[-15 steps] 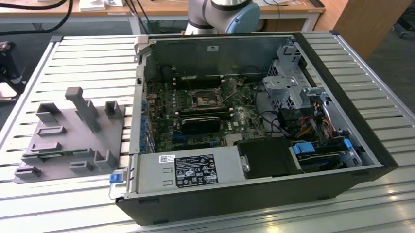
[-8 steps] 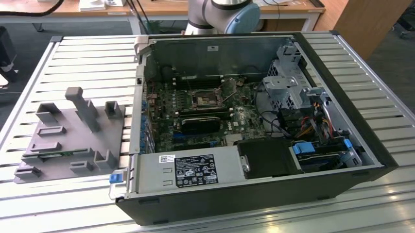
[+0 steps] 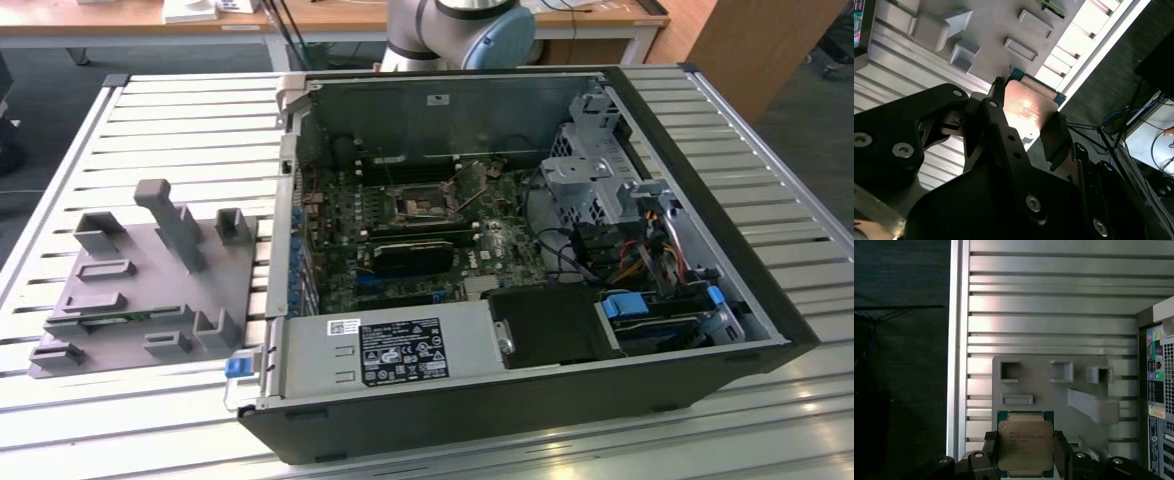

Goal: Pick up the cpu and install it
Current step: 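Pick up the cpu and move it towards the insertion slot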

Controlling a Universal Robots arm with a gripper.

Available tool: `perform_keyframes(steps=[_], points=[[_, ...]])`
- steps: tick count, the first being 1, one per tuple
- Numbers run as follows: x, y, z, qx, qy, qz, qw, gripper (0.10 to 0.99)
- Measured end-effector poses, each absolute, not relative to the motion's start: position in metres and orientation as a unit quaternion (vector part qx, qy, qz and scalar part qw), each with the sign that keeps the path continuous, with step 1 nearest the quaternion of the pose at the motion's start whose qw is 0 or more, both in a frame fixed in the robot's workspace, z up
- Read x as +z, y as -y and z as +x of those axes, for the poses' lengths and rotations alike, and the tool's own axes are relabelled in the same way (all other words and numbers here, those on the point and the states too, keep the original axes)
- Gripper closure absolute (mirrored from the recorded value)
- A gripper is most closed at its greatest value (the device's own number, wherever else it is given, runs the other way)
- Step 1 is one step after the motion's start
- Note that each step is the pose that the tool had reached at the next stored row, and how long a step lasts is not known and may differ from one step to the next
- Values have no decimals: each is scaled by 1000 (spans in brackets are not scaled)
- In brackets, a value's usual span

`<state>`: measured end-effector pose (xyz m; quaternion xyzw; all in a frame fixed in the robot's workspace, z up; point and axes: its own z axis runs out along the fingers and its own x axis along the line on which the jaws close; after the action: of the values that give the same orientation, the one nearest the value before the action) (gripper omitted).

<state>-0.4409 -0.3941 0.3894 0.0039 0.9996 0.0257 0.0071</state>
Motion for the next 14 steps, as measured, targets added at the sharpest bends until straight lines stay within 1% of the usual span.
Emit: perform_keyframes(steps=[5, 14], points=[[403, 394, -441, 26, -1000, 4, 7, 549], [403, 394, -418, 26, -1000, 4, 7, 549]])
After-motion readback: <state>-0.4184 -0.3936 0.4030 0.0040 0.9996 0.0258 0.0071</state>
